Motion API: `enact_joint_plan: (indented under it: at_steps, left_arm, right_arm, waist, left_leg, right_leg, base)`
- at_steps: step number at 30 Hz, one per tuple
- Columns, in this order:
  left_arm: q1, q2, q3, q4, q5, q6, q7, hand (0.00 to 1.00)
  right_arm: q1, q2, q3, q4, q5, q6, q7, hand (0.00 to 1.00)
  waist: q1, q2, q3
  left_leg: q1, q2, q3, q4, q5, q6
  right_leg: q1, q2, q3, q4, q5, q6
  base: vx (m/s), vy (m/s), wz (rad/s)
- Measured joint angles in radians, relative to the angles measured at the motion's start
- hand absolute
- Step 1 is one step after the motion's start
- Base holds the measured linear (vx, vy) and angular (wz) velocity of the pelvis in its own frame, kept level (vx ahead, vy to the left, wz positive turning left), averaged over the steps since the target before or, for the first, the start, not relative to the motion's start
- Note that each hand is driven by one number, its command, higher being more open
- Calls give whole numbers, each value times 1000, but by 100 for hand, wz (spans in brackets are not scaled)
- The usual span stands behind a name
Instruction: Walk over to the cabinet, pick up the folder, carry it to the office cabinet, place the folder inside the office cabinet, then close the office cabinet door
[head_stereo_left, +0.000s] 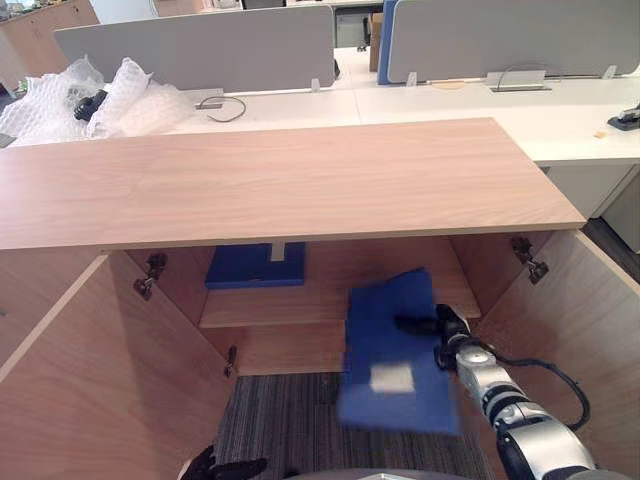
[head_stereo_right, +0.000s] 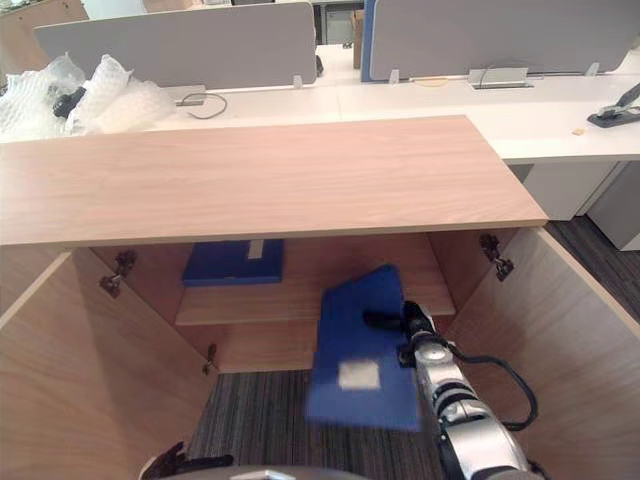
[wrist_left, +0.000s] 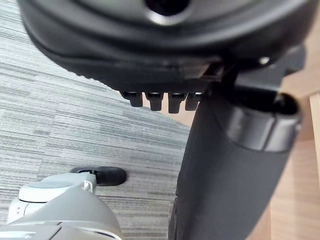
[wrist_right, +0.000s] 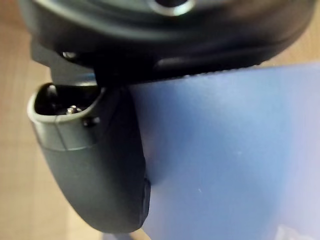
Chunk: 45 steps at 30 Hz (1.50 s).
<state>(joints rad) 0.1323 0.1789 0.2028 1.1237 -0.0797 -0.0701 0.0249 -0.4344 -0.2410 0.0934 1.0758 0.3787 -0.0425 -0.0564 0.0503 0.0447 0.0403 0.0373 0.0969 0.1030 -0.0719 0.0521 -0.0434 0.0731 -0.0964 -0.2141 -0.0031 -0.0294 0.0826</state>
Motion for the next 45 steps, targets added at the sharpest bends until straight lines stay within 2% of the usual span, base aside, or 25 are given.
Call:
enact_joint_plan:
  at_steps: [2,3,7,11,12,14,15,16,17,18,19,21,23,26,28,31,38,44,45]
  left_arm:
    - [12,-7,21,-13,-12,8,10,100]
    - [13,-8,22,-15,-12,8,12,100]
    - [22,-39,59,-34,-49,15,14,100]
    - [23,-59,60,-53,-78,15,18,100]
    - [24,-62,60,-67,-85,15,18,100]
    - [10,-70,89,-87,-87,14,18,100]
    - [2,-83,129,-97,-88,15,20,100]
    - [-2,-103,170,-103,-104,15,23,100]
    - [-2,-114,189,-105,-110,16,28,100]
    - [-3,-132,219,-108,-115,18,44,100]
    - [-7,-138,220,-108,-119,27,57,100]
    - [-20,-138,259,-107,-131,43,68,100]
    - [-33,-143,338,-112,-147,52,83,100]
    - [-33,-170,461,-127,-150,58,101,100]
    - [-32,-189,528,-147,-152,59,102,100]
    - [-50,-200,593,-161,-154,60,100,100]
    - [-81,-221,628,-192,-187,78,95,100]
    - [-83,-229,631,-200,-197,85,94,100]
    - [-83,-229,631,-200,-197,86,94,100]
  right_arm:
    - [-33,42,-18,1,239,-5,1,0]
    - [-37,47,-23,1,263,-6,1,0]
    - [-104,93,-95,36,526,-19,3,0]
    - [-156,97,-208,86,614,-47,-6,0]
    - [-183,101,-254,100,641,-57,-15,0]
    - [-225,103,-357,109,705,-75,-26,0]
    - [-258,107,-439,115,766,-92,-41,0]
    - [-285,108,-516,110,824,-122,-58,0]
    - [-295,109,-543,95,855,-137,-67,0]
    - [-315,111,-570,47,916,-163,-80,0]
    - [-340,111,-589,-6,963,-184,-87,0]
    - [-383,110,-619,-59,995,-210,-112,0]
    - [-450,109,-631,-83,1002,-230,-150,0]
    - [-529,115,-642,-110,997,-233,-211,0]
    - [-567,115,-645,-125,996,-234,-238,0]
    - [-653,91,-662,-132,981,-223,-275,0]
    - [-803,-11,-661,-147,877,-149,-311,0]
    - [-870,-76,-661,-156,881,-135,-329,0]
    - [-874,-80,-661,-163,881,-136,-333,100]
  waist:
    - [9,-1,5]
    - [12,-1,6]
    - [41,-2,26]
    - [60,0,45]
    - [63,1,61]
    - [69,4,99]
    - [79,18,121]
    - [91,44,140]
    - [97,60,149]
    - [104,90,166]
    - [104,108,179]
    - [105,105,195]
    - [114,102,223]
    - [129,115,240]
    - [138,113,246]
    - [139,110,267]
    - [147,106,310]
    - [151,117,342]
    - [152,118,344]
  left_leg:
    - [0,0,-5,-8,6,-3]
    - [0,-1,-5,-9,7,-4]
    - [-9,-8,-15,-12,11,0]
    - [-21,-28,-41,-11,14,5]
    - [-37,-35,-52,8,7,14]
    - [-102,-43,-73,120,-40,31]
    - [-151,-43,-89,216,-82,40]
    - [-189,-39,-100,301,-117,47]
    - [-205,-35,-104,337,-135,50]
    - [-249,-32,-115,402,-166,47]
    - [-309,-36,-121,464,-183,53]
    - [-393,-70,-121,554,-210,59]
    - [-467,-90,-106,672,-265,60]
    - [-553,-98,-70,813,-334,64]
    - [-604,-106,-53,884,-362,61]
    - [-697,-110,-32,987,-389,53]
    - [-845,-107,-9,1133,-418,35]
    - [-912,-103,-3,1178,-419,33]
    - [-916,-103,-2,1178,-418,33]
  right_leg:
    - [0,0,-5,-4,2,-2]
    - [0,0,-5,-6,3,-3]
    - [2,-5,-14,-26,15,0]
    - [18,-19,-42,-50,21,11]
    - [17,-25,-52,-50,23,13]
    - [16,-36,-67,-46,25,16]
    - [17,-38,-77,-39,25,16]
    - [12,-38,-83,-17,21,17]
    - [2,-41,-84,7,12,19]
    - [-45,-54,-86,92,-35,26]
    - [-136,-84,-84,236,-98,31]
    - [-270,-153,-77,457,-192,40]
    - [-377,-205,-42,635,-269,46]
    - [-488,-244,17,801,-344,57]
    - [-562,-266,56,890,-378,69]
    - [-677,-289,105,1014,-416,72]
    - [-870,-300,185,1193,-462,70]
    - [-960,-299,212,1263,-476,63]
    - [-967,-299,214,1267,-476,63]
  base:
    - [-44,24,8]
    - [-40,31,1]
    - [-10,26,6]
    - [18,42,24]
    - [13,49,25]
    - [-4,57,25]
    - [-40,104,16]
    - [-48,120,13]
    - [-78,154,9]
    - [-70,123,13]
    - [-102,149,21]
    - [-96,95,27]
    - [-107,32,6]
    - [-155,30,-19]
    - [-127,8,-13]
    - [-71,-17,-7]
    - [-39,-19,-5]
    - [-22,-33,-1]
    - [-5,-44,0]
